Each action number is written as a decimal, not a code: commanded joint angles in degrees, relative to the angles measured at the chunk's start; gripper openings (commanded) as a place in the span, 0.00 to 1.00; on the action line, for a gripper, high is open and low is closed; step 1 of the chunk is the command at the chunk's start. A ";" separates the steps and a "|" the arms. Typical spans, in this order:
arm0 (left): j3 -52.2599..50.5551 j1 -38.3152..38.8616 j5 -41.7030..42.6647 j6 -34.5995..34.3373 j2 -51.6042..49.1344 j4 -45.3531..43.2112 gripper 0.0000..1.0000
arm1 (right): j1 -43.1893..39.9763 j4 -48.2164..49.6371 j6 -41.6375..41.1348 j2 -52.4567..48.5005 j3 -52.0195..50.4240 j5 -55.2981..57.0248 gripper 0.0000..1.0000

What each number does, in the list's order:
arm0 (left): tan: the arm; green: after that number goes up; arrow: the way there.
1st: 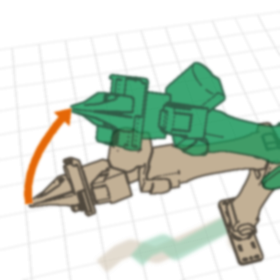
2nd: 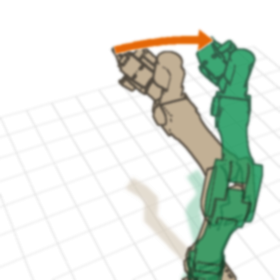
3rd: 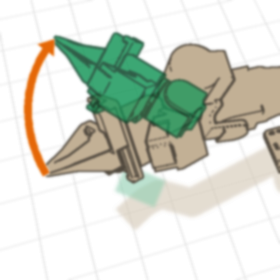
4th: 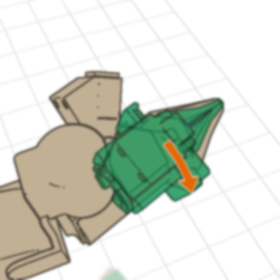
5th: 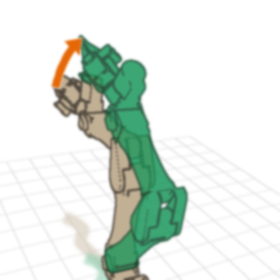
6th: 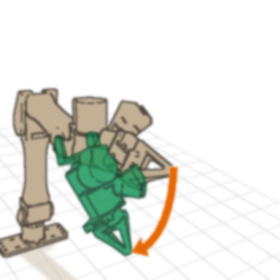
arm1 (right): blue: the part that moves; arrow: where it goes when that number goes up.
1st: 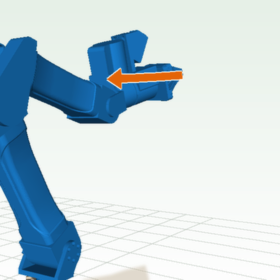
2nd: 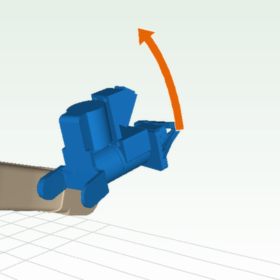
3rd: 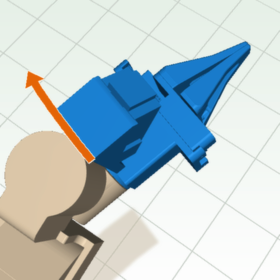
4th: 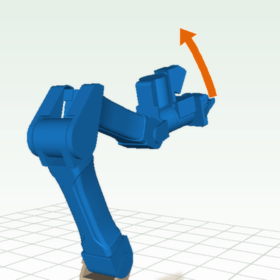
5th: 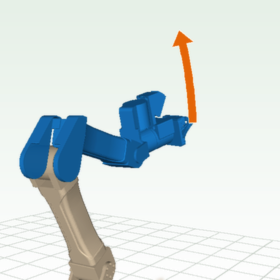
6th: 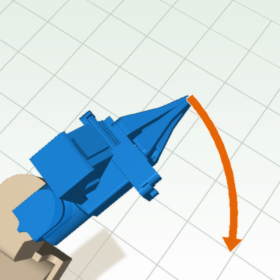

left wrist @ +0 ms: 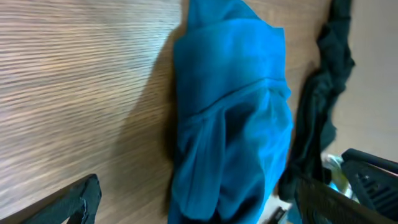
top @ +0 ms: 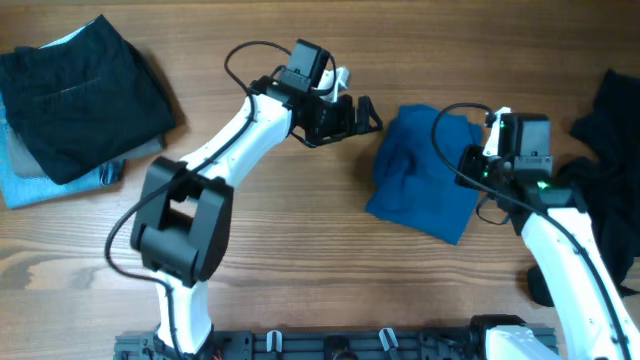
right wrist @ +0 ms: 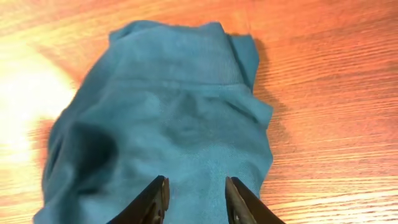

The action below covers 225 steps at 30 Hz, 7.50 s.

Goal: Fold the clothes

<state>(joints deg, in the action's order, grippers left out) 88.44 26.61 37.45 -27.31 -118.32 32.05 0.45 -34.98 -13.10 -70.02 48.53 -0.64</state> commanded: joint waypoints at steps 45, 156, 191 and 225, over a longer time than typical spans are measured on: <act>-6.25 -17.99 -19.32 3.87 0.76 23.37 0.16 | -0.15 -4.90 0.92 1.40 1.40 3.80 0.35; -11.74 -19.69 -12.22 -3.17 -6.21 -19.82 0.59 | -0.13 -7.43 1.14 -4.90 1.38 0.57 0.45; -11.67 -60.50 -28.74 7.37 25.16 -27.65 0.04 | -0.13 -7.74 1.11 -4.90 1.38 0.76 0.45; -8.94 -44.78 -27.89 7.63 24.11 -10.29 1.00 | -0.15 0.48 0.98 -4.90 1.38 -13.62 0.66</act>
<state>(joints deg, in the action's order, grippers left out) 79.02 -25.47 8.47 -20.21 -93.10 16.88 0.45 -36.60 -12.49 -74.59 48.82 -6.63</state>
